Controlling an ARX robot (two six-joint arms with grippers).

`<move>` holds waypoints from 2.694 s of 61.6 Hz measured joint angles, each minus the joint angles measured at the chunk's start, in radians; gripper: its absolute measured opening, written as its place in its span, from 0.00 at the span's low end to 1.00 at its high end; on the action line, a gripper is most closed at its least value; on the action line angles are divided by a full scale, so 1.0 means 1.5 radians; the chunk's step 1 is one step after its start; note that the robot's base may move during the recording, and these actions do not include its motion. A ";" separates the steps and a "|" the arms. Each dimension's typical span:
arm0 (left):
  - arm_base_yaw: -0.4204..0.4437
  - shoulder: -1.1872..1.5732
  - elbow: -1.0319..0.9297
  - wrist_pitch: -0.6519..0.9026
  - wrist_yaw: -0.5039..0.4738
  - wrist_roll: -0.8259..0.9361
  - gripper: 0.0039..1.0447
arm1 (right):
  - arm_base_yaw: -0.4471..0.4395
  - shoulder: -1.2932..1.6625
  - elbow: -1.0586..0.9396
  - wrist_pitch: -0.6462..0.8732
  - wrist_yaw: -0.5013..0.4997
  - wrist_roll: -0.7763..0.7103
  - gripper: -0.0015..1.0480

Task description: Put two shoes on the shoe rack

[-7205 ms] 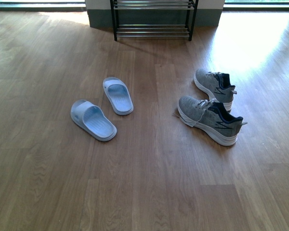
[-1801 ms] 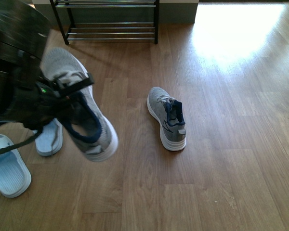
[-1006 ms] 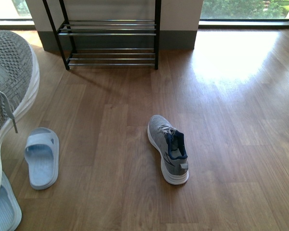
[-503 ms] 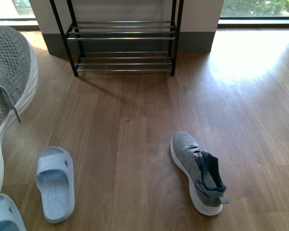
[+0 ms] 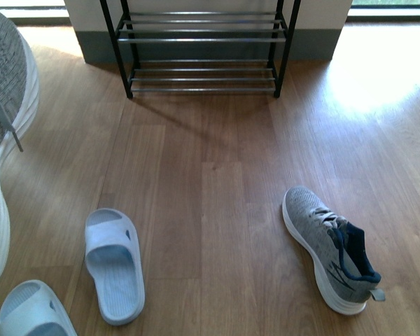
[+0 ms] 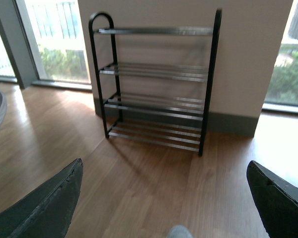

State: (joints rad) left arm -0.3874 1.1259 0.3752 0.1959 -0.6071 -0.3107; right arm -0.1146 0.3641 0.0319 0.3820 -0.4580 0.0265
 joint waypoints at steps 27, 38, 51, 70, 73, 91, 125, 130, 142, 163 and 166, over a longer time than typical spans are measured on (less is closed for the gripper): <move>-0.001 0.000 0.000 0.000 0.001 0.000 0.01 | 0.057 1.011 0.343 0.260 0.124 -0.135 0.91; -0.001 0.000 0.000 0.000 0.002 0.000 0.01 | 0.063 1.291 0.456 0.265 0.145 -0.172 0.91; -0.001 0.000 0.000 0.000 0.002 0.000 0.01 | 0.052 1.446 0.556 0.252 0.155 -0.187 0.91; -0.001 0.000 0.000 0.000 0.001 0.000 0.01 | 0.012 1.510 0.643 0.212 0.139 -0.196 0.91; -0.001 0.000 0.000 0.000 0.001 0.000 0.01 | 0.000 1.517 0.654 0.203 0.137 -0.201 0.91; -0.001 0.000 0.000 0.000 0.002 0.000 0.01 | -0.060 1.551 0.683 0.182 0.135 -0.227 0.91; -0.001 0.000 0.000 0.000 0.002 0.000 0.01 | -0.036 1.602 0.719 0.213 0.147 -0.207 0.70; -0.001 0.000 0.000 0.000 0.002 0.000 0.01 | -0.033 1.607 0.723 0.215 0.148 -0.207 0.60; -0.001 0.000 0.000 0.000 0.002 0.000 0.01 | -0.024 1.611 0.725 0.217 0.144 -0.199 0.34; -0.001 0.000 0.000 0.000 0.002 0.000 0.01 | -0.009 1.591 0.689 0.240 0.142 -0.153 0.01; -0.001 0.000 0.000 0.000 0.002 0.000 0.01 | -0.009 1.579 0.677 0.243 0.142 -0.150 0.01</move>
State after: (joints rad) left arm -0.3889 1.1259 0.3752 0.1959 -0.6048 -0.3107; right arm -0.1287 2.7327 1.0470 0.7464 -0.2451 -0.1989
